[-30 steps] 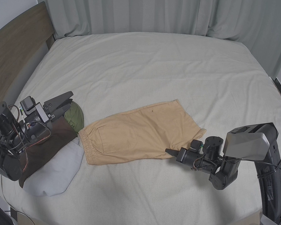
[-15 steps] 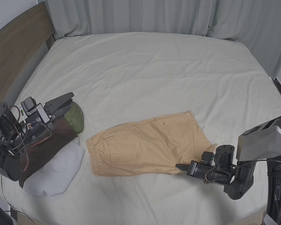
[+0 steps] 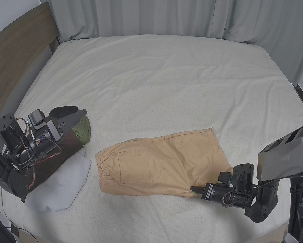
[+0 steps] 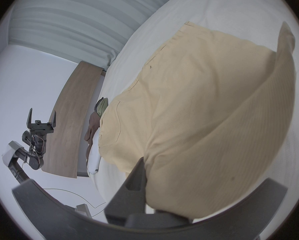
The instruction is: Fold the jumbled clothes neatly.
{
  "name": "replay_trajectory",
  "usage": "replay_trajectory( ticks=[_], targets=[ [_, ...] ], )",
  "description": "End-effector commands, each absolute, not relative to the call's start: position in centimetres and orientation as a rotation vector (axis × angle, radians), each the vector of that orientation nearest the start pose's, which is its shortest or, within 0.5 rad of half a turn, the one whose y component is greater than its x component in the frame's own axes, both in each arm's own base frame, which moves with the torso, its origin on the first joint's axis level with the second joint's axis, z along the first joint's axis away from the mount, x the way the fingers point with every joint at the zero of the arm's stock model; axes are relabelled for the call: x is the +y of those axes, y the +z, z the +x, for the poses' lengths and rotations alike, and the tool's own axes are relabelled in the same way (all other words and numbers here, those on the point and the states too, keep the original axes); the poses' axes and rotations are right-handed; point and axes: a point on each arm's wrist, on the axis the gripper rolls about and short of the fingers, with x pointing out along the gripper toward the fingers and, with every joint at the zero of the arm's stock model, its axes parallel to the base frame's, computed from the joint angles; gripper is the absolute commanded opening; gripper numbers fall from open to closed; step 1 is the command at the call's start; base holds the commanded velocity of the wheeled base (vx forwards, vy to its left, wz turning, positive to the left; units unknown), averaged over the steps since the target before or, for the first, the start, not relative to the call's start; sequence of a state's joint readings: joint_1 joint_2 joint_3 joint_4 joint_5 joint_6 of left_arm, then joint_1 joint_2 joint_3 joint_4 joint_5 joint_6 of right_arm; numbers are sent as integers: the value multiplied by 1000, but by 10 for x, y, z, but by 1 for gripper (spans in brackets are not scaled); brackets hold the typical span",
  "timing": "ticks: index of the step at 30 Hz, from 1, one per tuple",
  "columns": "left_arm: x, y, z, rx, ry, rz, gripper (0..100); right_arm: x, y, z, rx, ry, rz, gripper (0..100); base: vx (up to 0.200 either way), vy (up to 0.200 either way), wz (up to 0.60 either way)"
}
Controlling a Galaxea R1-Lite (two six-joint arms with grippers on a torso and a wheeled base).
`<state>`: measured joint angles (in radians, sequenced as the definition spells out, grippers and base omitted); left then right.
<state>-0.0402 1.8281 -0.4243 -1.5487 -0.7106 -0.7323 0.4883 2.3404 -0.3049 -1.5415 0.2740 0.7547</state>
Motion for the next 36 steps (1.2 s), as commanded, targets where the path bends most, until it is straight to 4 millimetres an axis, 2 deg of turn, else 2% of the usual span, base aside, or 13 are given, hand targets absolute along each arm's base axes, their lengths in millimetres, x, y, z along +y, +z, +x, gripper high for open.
replay_trajectory(
  ticks=[1,4,5,10,14,20,22,27,31,35,36],
  targets=[
    [-28,142,274,157,-770,-657,100,142,-24,250,762,519,645,0,0,0,0],
    [-28,142,274,157,-770,-657,100,141,-24,251,761,520,646,0,0,0,0],
    [-28,142,274,157,-770,-657,100,142,-23,252,755,520,650,100,0,0,0],
    [-29,141,274,160,-772,-659,100,140,-24,238,807,526,635,100,0,0,0],
    [-29,142,274,158,-774,-658,100,143,-16,222,834,570,619,100,0,0,0],
    [-29,143,273,157,-775,-659,100,150,14,196,818,705,607,100,0,0,0],
    [-29,142,273,159,-774,-658,100,154,30,187,781,772,605,100,0,0,0],
    [-28,141,264,184,-792,-662,100,158,61,196,616,834,632,100,0,0,0],
    [-28,138,259,208,-816,-659,100,154,71,202,562,830,647,100,0,0,0],
    [-28,137,255,216,-818,-658,100,141,100,215,406,820,677,100,0,0,0],
    [-28,137,255,216,-818,-658,100,141,100,215,406,820,677,100,0,0,0]
  ],
)
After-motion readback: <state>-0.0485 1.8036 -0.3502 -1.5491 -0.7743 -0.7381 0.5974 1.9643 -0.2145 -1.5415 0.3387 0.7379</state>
